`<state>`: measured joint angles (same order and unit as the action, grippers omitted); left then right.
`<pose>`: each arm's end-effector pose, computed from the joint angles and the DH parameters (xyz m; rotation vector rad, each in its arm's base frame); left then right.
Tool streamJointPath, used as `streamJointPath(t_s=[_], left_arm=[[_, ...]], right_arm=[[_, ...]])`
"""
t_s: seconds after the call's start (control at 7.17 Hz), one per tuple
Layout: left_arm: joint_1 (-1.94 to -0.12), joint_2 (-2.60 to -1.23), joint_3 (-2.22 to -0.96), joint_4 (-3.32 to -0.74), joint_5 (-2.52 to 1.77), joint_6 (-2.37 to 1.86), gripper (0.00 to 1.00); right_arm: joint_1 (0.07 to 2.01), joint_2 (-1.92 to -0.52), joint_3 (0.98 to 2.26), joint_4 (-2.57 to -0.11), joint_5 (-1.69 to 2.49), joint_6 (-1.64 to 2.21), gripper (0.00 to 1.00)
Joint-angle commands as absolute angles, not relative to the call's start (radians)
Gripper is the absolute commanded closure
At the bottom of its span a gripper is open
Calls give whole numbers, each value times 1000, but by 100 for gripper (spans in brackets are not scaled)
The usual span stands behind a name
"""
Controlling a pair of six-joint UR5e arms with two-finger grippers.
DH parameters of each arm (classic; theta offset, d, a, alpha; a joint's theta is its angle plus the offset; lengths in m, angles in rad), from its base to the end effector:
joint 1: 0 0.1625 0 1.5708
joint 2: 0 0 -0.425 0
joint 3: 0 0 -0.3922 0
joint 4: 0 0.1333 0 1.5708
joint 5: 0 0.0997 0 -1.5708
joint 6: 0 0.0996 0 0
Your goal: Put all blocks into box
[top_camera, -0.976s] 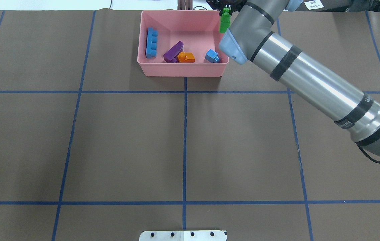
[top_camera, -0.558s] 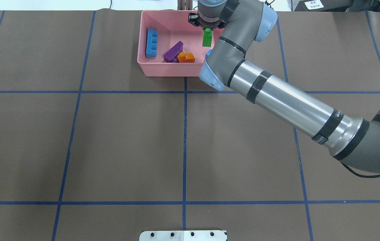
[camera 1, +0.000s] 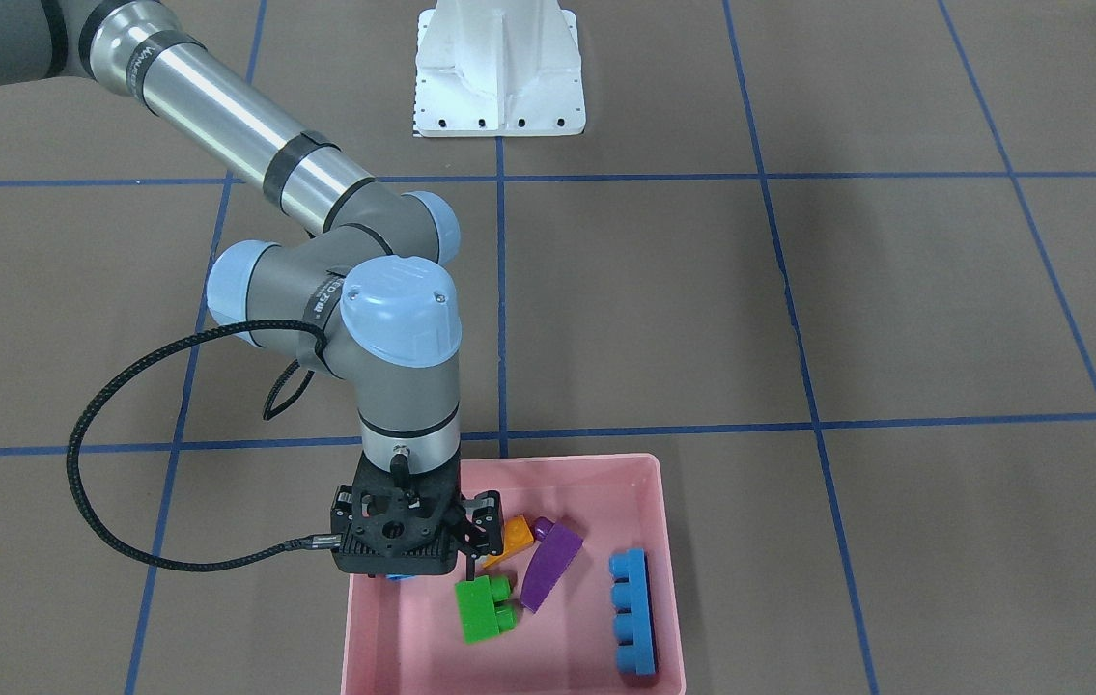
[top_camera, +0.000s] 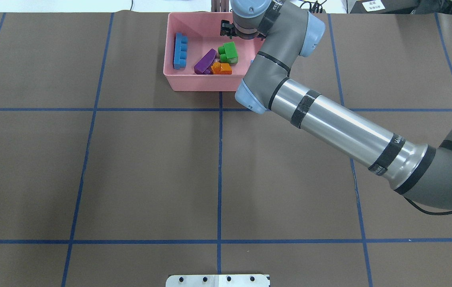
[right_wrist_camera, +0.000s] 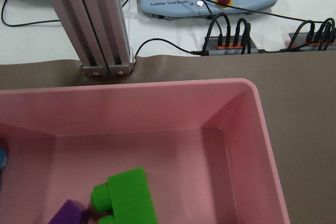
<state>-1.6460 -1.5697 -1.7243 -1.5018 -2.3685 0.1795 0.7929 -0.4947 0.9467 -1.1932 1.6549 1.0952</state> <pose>-0.0988 -0.4863 0.5890 0.1797 0.7813 0.1319 -0.5197 -0.7056 0.1864 0.4288 -0.7170 0.2638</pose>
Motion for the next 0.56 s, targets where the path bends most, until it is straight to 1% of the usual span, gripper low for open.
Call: streamJointPath(t_s=[0.0, 0.14, 0.28, 0.42], left_arm=[[-1646, -1559, -1724, -1505, -2368, 186, 0], [-1646, -1542, -1721, -1519, -2368, 187, 0], [-1646, -1511, -1704, -1540, -2367, 186, 0], [-1647, -1517, -1722, -1539, -2361, 177, 0]], right_arm=[[856, -495, 980, -1306, 1776, 1030, 0], [900, -497, 1055, -1463, 1792, 931, 0], [937, -500, 1105, -1571, 1846, 843, 0], [995, -526, 1141, -1591, 1908, 795, 0]])
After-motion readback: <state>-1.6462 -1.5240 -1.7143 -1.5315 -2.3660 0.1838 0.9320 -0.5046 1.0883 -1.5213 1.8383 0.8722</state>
